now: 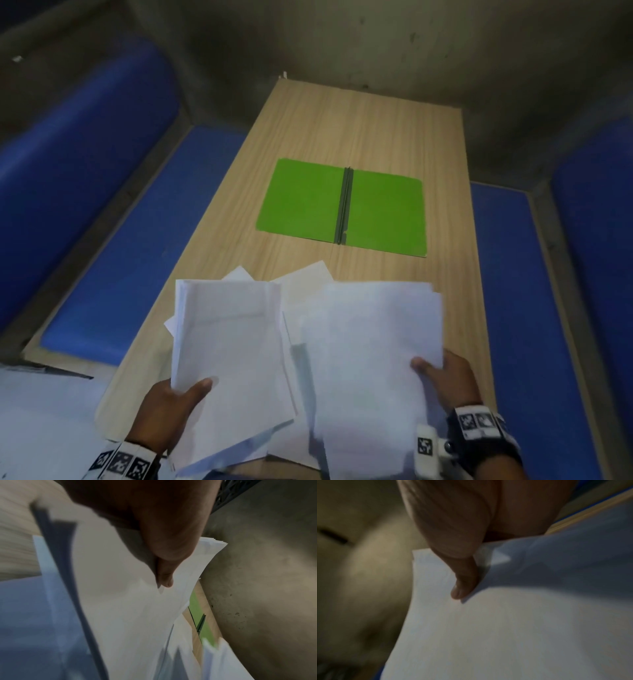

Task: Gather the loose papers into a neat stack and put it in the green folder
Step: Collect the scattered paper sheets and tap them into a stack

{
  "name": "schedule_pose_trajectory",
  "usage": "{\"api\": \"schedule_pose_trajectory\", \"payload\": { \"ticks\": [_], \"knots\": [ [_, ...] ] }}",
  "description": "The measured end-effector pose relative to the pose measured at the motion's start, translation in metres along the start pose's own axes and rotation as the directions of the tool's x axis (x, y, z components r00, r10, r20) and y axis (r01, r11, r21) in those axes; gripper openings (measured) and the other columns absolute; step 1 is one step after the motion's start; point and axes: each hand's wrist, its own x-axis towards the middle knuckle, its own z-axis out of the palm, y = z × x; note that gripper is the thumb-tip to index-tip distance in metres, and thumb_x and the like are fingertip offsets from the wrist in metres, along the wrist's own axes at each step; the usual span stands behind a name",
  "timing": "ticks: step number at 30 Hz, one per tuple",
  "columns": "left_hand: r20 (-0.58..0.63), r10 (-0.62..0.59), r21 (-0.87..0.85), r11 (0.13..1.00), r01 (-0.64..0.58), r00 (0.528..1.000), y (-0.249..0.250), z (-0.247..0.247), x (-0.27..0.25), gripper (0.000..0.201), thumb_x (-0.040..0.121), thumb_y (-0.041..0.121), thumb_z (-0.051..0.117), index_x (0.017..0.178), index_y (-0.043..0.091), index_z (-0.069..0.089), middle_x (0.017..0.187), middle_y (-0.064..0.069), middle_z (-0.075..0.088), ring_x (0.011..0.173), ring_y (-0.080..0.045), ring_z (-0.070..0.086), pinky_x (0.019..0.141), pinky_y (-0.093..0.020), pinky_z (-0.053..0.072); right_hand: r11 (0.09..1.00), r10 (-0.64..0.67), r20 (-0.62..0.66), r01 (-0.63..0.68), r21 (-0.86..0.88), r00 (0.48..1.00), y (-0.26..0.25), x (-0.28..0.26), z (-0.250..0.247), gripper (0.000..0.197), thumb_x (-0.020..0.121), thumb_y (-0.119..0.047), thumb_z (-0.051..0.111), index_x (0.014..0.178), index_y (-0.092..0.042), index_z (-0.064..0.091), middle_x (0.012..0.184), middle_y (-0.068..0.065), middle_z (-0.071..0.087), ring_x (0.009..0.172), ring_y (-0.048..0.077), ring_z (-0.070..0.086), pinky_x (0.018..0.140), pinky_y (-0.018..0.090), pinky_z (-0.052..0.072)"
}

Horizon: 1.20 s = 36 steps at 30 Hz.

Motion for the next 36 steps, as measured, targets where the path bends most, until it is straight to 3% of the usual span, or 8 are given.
{"api": "schedule_pose_trajectory", "payload": {
  "ticks": [2, 6, 10, 14, 20, 25, 31, 36],
  "knots": [
    [-0.012, -0.015, -0.019, 1.0, 0.015, 1.0, -0.002, 0.0, 0.002, 0.026, 0.08, 0.033, 0.077, 0.075, 0.01, 0.066, 0.069, -0.004, 0.068, 0.068, -0.025, 0.062, 0.06, -0.034, 0.045, 0.964, -0.011, 0.193, 0.062, -0.259, 0.981, 0.001, 0.019, 0.02, 0.032, 0.075, -0.013, 0.076, 0.106, -0.005, 0.068, 0.103, 0.007, 0.071, 0.084, 0.02, 0.067, 0.075, 0.031, 0.057],
    [-0.048, -0.02, -0.057, 0.998, 0.017, 0.999, -0.003, -0.004, 0.007, 0.03, 0.081, 0.03, 0.076, 0.087, 0.002, 0.068, 0.07, -0.005, 0.067, 0.069, -0.027, 0.061, 0.058, -0.032, 0.043, 0.721, -0.044, 0.411, 0.314, -0.618, 0.91, 0.006, 0.039, 0.062, 0.056, 0.08, -0.027, 0.073, 0.129, -0.01, 0.051, 0.131, 0.002, 0.049, 0.118, 0.02, 0.05, 0.099, 0.027, 0.04],
    [-0.083, -0.031, -0.092, 0.996, 0.024, 0.996, -0.006, -0.011, 0.013, 0.031, 0.081, 0.031, 0.077, 0.086, 0.002, 0.068, 0.073, -0.011, 0.069, 0.071, -0.029, 0.063, 0.063, -0.035, 0.046, 0.524, -0.038, 0.437, 0.39, -0.757, 0.899, 0.013, 0.04, 0.091, 0.055, 0.081, -0.025, 0.07, 0.129, -0.015, 0.046, 0.134, 0.005, 0.037, 0.112, 0.026, 0.055, 0.095, 0.033, 0.048],
    [-0.09, -0.042, -0.107, 0.994, 0.032, 0.995, -0.011, -0.012, 0.016, 0.029, 0.081, 0.031, 0.076, 0.087, 0.005, 0.066, 0.072, -0.008, 0.067, 0.072, -0.029, 0.062, 0.068, -0.037, 0.046, 0.575, -0.047, 0.377, 0.333, -0.747, 0.925, 0.027, 0.034, 0.101, 0.028, 0.082, -0.022, 0.066, 0.105, -0.019, 0.05, 0.113, 0.004, 0.056, 0.1, 0.022, 0.059, 0.084, 0.031, 0.051],
    [-0.078, -0.064, -0.088, 0.994, 0.057, 0.995, -0.015, -0.011, 0.02, 0.03, 0.08, 0.035, 0.077, 0.086, 0.007, 0.067, 0.072, -0.007, 0.069, 0.072, -0.029, 0.064, 0.066, -0.037, 0.047, 0.695, -0.097, -0.032, 0.045, -0.718, 0.995, 0.03, 0.044, 0.092, 0.038, 0.077, -0.036, 0.073, 0.107, -0.013, 0.068, 0.135, 0.002, 0.044, 0.122, 0.025, 0.042, 0.096, 0.04, 0.043],
    [-0.072, -0.058, -0.063, 0.997, 0.054, 0.996, -0.012, -0.01, 0.024, 0.031, 0.079, 0.037, 0.077, 0.085, 0.008, 0.067, 0.072, -0.006, 0.069, 0.071, -0.028, 0.063, 0.065, -0.036, 0.047, 0.824, -0.062, -0.005, 0.049, -0.564, 0.998, 0.024, 0.054, 0.1, 0.016, 0.073, -0.009, 0.073, 0.08, -0.008, 0.058, 0.096, 0.012, 0.063, 0.075, 0.023, 0.063, 0.068, 0.034, 0.058],
    [-0.068, -0.042, -0.072, 0.997, 0.037, 0.997, -0.008, -0.008, 0.022, 0.025, 0.082, 0.034, 0.076, 0.074, 0.013, 0.064, 0.069, -0.006, 0.069, 0.067, -0.026, 0.063, 0.057, -0.031, 0.044, 0.799, 0.141, -0.187, -0.223, -0.559, 0.972, 0.017, 0.05, 0.107, 0.055, 0.064, -0.016, 0.08, 0.109, -0.013, 0.047, 0.114, 0.016, 0.053, 0.101, 0.037, 0.057, 0.073, 0.041, 0.052],
    [-0.072, -0.052, -0.072, 0.996, 0.047, 0.996, -0.007, -0.008, 0.017, 0.032, 0.081, 0.036, 0.076, 0.081, 0.005, 0.068, 0.069, -0.012, 0.07, 0.067, -0.029, 0.063, 0.055, -0.031, 0.043, 0.842, 0.176, -0.174, -0.24, -0.483, 0.969, 0.015, 0.049, 0.112, 0.035, 0.078, -0.007, 0.065, 0.108, -0.001, 0.049, 0.108, 0.019, 0.063, 0.092, 0.033, 0.065, 0.079, 0.036, 0.056]
  ]
}}
